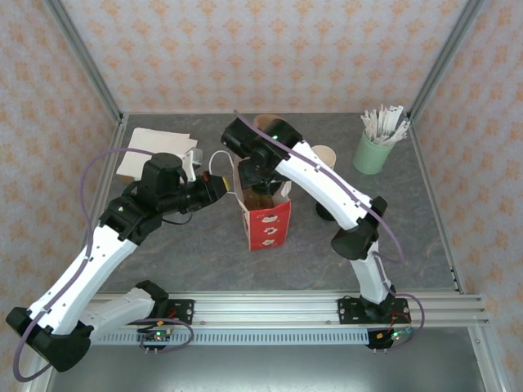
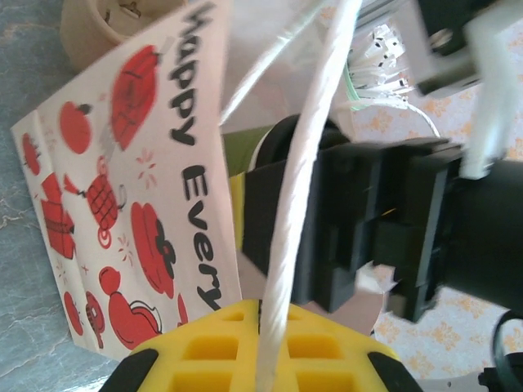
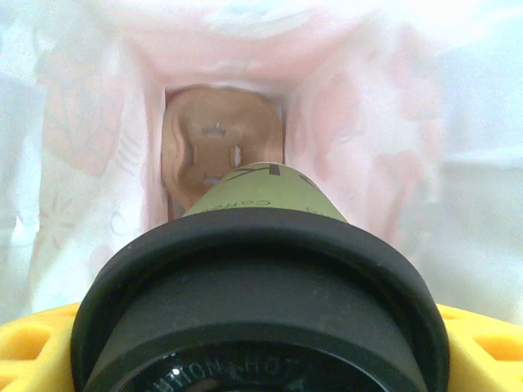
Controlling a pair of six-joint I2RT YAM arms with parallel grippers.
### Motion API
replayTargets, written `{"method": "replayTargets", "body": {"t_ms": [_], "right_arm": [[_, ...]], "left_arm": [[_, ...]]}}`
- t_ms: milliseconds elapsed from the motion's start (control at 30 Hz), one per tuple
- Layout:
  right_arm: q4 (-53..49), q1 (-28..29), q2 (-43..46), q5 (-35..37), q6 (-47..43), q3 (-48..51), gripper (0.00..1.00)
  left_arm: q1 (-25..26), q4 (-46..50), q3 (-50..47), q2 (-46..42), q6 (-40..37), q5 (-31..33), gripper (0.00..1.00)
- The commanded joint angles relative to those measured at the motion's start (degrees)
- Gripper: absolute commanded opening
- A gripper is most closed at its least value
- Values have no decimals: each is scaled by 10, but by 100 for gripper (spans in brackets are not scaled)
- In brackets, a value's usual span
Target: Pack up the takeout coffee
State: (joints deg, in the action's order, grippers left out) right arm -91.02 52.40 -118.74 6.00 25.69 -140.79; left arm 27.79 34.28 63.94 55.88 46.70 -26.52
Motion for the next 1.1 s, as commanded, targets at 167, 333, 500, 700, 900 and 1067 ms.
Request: {"method": "replayTargets", "body": {"t_ms": [167, 333, 500, 700, 900, 1067], "right_arm": [[9, -24, -29, 10, -13, -49, 67], [23, -24, -52, -10, -14, -59, 67], [34, -21, -61, -27, -14, -70, 66], [31, -20, -37, 5, -15, -117, 66], [63, -19, -16, -8, -14, -108, 65], [69, -16, -37, -24, -10, -108, 65]], "left_arm": [[9, -21, 10, 3, 6, 8, 6], [11, -29, 9, 8, 9, 7, 6], [16, -33, 10, 16, 9, 7, 6], [20, -32, 14, 21, 6, 16, 6], [23, -34, 18, 27, 6, 15, 6], [28, -34, 21, 28, 5, 18, 6]]}}
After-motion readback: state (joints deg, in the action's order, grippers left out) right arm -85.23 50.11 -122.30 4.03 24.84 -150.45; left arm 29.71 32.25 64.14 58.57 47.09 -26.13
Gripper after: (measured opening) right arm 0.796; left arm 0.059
